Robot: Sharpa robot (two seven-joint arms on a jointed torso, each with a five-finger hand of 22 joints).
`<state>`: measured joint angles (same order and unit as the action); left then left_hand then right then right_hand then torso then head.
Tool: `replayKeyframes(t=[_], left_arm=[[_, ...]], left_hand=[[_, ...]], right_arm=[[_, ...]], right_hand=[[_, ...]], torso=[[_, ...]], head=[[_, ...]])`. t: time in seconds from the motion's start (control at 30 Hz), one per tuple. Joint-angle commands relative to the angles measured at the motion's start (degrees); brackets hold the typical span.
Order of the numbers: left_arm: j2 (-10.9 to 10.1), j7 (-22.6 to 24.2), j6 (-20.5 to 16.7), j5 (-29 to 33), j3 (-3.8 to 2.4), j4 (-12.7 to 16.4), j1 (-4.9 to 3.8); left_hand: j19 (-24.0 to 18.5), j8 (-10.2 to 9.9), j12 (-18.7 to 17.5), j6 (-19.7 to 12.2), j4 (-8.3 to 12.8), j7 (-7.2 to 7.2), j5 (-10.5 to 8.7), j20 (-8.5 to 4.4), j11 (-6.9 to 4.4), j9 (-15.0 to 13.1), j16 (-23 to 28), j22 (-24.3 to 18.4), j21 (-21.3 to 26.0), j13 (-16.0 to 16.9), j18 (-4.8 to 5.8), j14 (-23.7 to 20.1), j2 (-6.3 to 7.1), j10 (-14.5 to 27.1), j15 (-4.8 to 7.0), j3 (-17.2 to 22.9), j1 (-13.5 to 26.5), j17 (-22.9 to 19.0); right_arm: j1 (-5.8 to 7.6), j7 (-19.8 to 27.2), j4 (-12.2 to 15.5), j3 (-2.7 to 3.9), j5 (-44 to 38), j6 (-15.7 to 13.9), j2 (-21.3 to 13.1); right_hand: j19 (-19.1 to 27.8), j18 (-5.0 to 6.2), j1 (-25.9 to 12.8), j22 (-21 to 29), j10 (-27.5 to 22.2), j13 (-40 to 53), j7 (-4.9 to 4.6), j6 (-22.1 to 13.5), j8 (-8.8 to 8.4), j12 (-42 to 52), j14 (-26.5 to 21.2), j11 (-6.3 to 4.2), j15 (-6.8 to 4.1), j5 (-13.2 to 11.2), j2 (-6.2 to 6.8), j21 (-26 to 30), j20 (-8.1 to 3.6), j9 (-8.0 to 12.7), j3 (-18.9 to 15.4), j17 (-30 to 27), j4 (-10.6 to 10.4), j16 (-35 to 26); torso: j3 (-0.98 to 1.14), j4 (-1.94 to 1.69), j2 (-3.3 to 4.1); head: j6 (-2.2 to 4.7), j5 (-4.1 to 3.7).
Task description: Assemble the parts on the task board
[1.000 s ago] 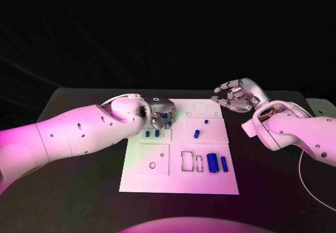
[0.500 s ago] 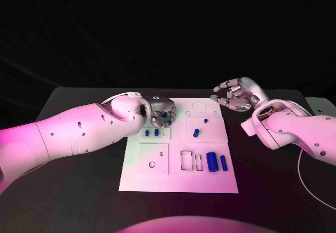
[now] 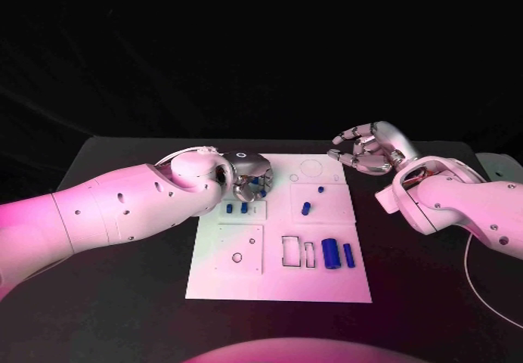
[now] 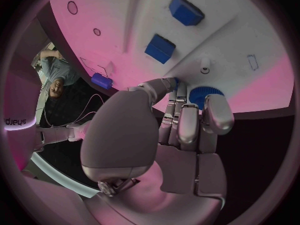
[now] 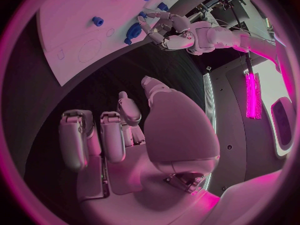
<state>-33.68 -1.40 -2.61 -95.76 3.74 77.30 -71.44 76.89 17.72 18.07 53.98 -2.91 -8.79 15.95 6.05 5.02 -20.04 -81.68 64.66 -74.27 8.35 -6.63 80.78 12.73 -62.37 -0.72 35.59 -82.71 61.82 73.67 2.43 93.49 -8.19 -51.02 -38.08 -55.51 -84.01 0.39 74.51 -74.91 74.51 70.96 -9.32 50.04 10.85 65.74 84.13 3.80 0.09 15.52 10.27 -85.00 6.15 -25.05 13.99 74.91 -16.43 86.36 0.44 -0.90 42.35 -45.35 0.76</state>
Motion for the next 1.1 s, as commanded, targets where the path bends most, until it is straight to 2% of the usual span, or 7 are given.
replayKeyframes(t=[0.03, 0.17, 0.27, 0.47, 0.77, 1.0, 1.1], left_arm=[[-0.93, -0.46, -0.55, 1.7, -0.42, 1.44, 0.08], [-2.69, -1.0, -1.09, 3.16, -1.33, 3.44, 0.08], [-3.74, -1.23, -1.46, 3.87, -1.93, 4.54, 0.08], [-6.11, -1.77, -1.79, 4.88, -2.81, 6.74, 0.07], [-8.81, -2.65, -0.41, 6.03, -3.16, 7.96, 0.09], [-9.65, -2.79, -0.22, 6.27, -3.19, 6.98, 0.19], [-9.57, -2.66, -0.11, 6.29, -3.19, 6.11, 0.27]], left_hand=[[0.26, -0.24, -0.42, 0.43, 0.25, 0.02, -0.32, -0.03, -0.02, 0.03, -0.27, 0.07, -0.34, 0.04, 0.96, 0.48, -0.21, -0.57, 0.07, 0.13, 0.59, 0.0], [0.28, -0.27, -0.5, 0.49, 0.23, 0.0, -0.33, -0.03, -0.01, 0.04, -0.29, 0.11, -0.37, 0.03, 0.96, 0.5, -0.19, -0.63, 0.06, 0.11, 0.75, 0.02], [0.3, -0.28, -0.52, 0.53, 0.22, -0.01, -0.32, -0.03, -0.01, 0.04, -0.31, 0.14, -0.39, 0.03, 0.97, 0.52, -0.18, -0.67, 0.05, 0.11, 0.82, 0.05], [0.37, -0.29, -0.64, 0.72, 0.22, 0.0, -0.33, -0.02, -0.02, 0.04, -0.38, 0.29, -0.5, 0.03, 0.99, 0.59, -0.07, -0.86, 0.04, 0.04, 1.11, 0.15], [0.34, -0.32, -0.76, 0.86, 0.2, 0.03, -0.35, -0.04, -0.04, 0.04, -0.37, 0.24, -0.48, 0.02, 0.97, 0.58, 0.05, -0.99, 0.04, -0.03, 1.36, 0.02], [0.3, -0.39, -0.88, 0.87, 0.18, 0.05, -0.36, -0.07, -0.04, 0.06, -0.39, 0.18, -0.44, 0.0, 0.95, 0.59, 0.15, -1.02, 0.04, -0.08, 1.55, 0.03], [0.31, -0.39, -0.89, 0.87, 0.18, 0.05, -0.36, -0.07, -0.04, 0.06, -0.39, 0.2, -0.45, -0.01, 0.96, 0.6, 0.15, -1.02, 0.04, -0.09, 1.56, 0.03]], right_arm=[[-0.03, 0.57, 0.03, 0.0, -0.37, 0.05, 0.05], [-0.03, 0.61, -0.03, 0.0, -0.37, -0.03, 0.0], [-0.03, 0.64, -0.07, 0.0, -0.37, -0.06, 0.01], [-0.03, 0.67, -0.11, 0.0, -0.37, -0.05, 0.04], [-0.05, 0.67, -0.15, 0.0, -0.36, 0.02, 0.0], [-0.09, 0.66, -0.17, 0.0, -0.36, 0.06, 0.01], [-0.11, 0.67, -0.17, 0.0, -0.36, 0.09, 0.05]], right_hand=[[-3.45, 0.94, -0.49, -11.77, -0.04, 0.07, 0.49, -0.07, 0.3, 0.05, 3.91, 0.1, -0.45, 0.36, -0.17, 0.21, -0.53, 0.09, 0.4, 8.35, -0.02, -0.26], [-3.45, 0.94, -0.49, -11.77, -0.04, 0.07, 0.49, -0.07, 0.3, 0.05, 3.91, 0.1, -0.45, 0.36, -0.17, 0.21, -0.53, 0.09, 0.4, 8.35, -0.02, -0.26], [-3.45, 0.94, -0.49, -11.77, -0.04, 0.07, 0.49, -0.07, 0.3, 0.05, 3.91, 0.1, -0.45, 0.36, -0.17, 0.21, -0.53, 0.09, 0.4, 8.35, -0.02, -0.26], [-3.44, 0.95, -0.57, -11.74, 0.12, 0.1, 0.51, -0.05, 0.35, 0.16, 3.93, 0.07, -0.47, 0.4, -0.23, 0.27, -0.56, 0.1, 0.47, 8.36, -0.03, -0.28], [-3.44, 0.95, -0.57, -11.74, 0.12, 0.1, 0.51, -0.05, 0.35, 0.16, 3.93, 0.07, -0.47, 0.4, -0.23, 0.27, -0.56, 0.1, 0.47, 8.36, -0.03, -0.28], [-3.44, 0.95, -0.57, -11.74, 0.12, 0.1, 0.51, -0.05, 0.35, 0.16, 3.93, 0.07, -0.47, 0.4, -0.23, 0.27, -0.56, 0.1, 0.47, 8.36, -0.03, -0.28], [-3.41, 0.97, -0.59, -11.68, 0.1, 0.01, 0.51, -0.06, 0.36, 0.08, 3.94, 0.07, -0.48, 0.42, -0.24, 0.36, -0.57, 0.11, 0.49, 8.38, -0.02, -0.27]], torso=[[0.02, -0.03, -0.08], [0.02, -0.12, -0.1], [0.02, -0.19, -0.09], [-0.06, -0.03, 0.03], [-0.07, -0.02, 0.08], [-0.1, -0.07, 0.11], [-0.01, 0.01, 0.06]], head=[[0.15, 0.02], [0.51, -0.38], [0.76, -0.11], [1.09, 0.31], [1.01, 0.25], [0.96, 0.17], [0.96, 0.43]])
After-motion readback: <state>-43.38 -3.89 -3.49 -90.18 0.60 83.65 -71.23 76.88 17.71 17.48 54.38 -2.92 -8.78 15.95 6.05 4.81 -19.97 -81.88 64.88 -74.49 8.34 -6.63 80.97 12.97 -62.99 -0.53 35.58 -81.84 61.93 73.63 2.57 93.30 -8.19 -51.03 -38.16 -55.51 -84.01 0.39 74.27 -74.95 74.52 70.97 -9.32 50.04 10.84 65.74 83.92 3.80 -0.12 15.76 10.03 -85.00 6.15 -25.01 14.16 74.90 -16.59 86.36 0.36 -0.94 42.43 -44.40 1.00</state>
